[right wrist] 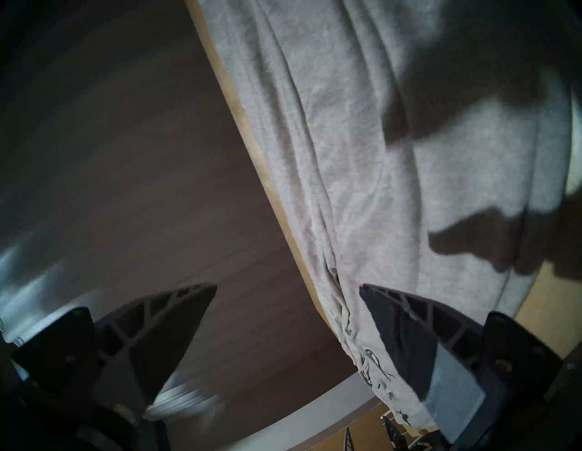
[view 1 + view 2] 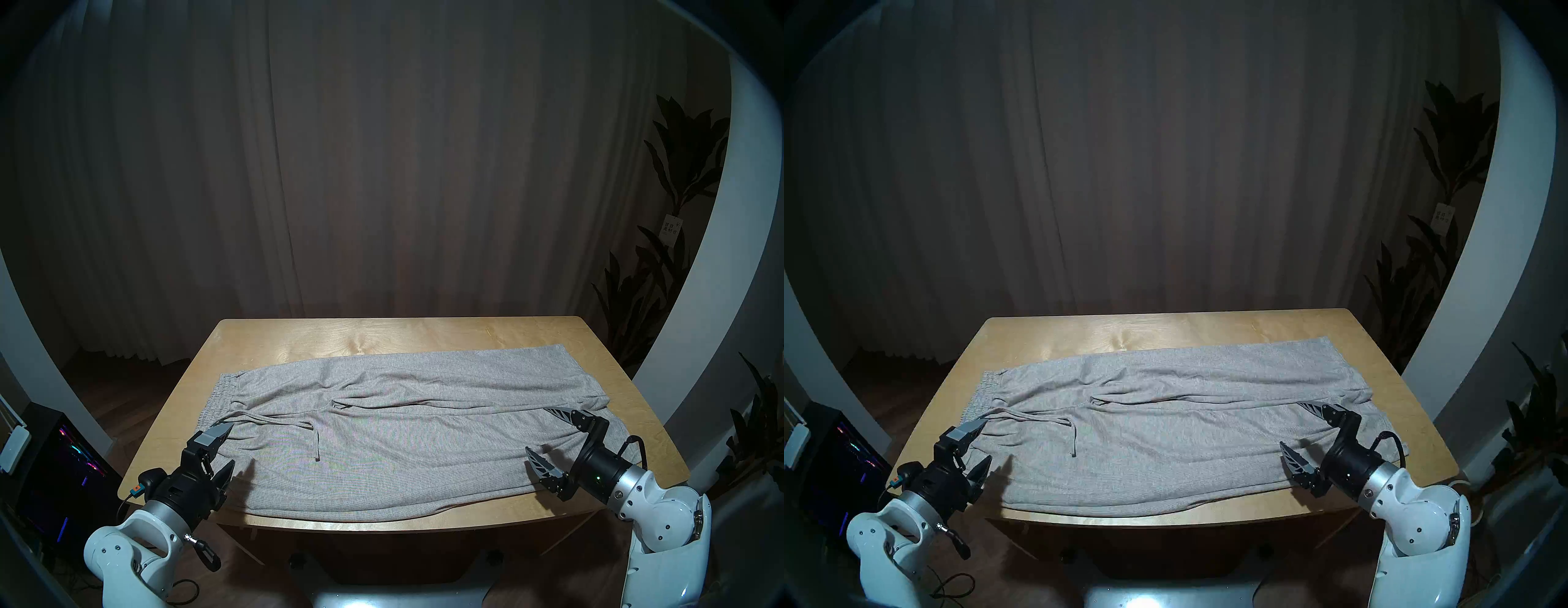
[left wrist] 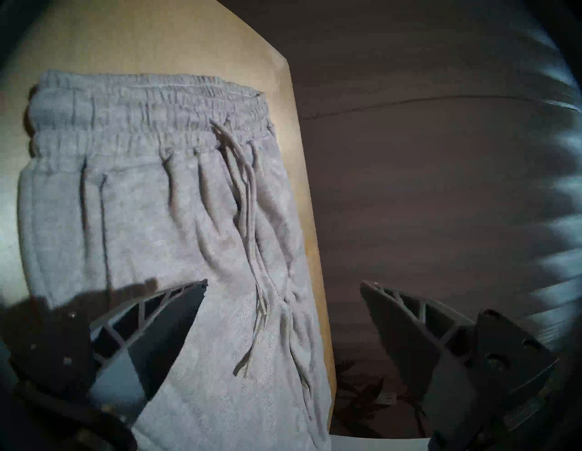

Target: Fold the pants in half lengthwise, then in half again, and set them down flat

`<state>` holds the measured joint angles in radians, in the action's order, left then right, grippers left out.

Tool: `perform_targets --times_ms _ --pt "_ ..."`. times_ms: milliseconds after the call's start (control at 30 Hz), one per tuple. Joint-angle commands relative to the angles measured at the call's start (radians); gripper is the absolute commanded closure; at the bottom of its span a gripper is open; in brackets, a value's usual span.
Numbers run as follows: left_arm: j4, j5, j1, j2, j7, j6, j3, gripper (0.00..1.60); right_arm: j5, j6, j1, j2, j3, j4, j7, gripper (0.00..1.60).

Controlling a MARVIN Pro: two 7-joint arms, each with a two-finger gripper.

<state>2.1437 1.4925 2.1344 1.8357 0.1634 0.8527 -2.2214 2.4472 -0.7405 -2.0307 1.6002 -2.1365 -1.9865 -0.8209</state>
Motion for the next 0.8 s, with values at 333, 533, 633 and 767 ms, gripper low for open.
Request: perform_targets --times_ms 333,533,633,767 --pt "0.139 0.067 0.087 0.045 0.218 -0.095 0.100 0.00 0.146 -0.038 0.033 -0.097 -0.065 0.090 -0.049 0.00" --pt "0.157 0.106 0.109 0.054 0.268 -0.107 0.116 0.00 0.217 0.005 0.024 -0.102 -0.079 0.050 -0.092 0.00" --pt "0.182 0.121 0.132 0.073 0.310 -0.098 0.098 0.00 0.262 0.043 -0.006 -0.107 -0.091 0.005 -0.136 0.00" --pt "0.189 0.134 0.152 0.080 0.322 -0.092 0.081 0.00 0.279 0.062 -0.037 -0.110 -0.104 -0.030 -0.169 0.00"
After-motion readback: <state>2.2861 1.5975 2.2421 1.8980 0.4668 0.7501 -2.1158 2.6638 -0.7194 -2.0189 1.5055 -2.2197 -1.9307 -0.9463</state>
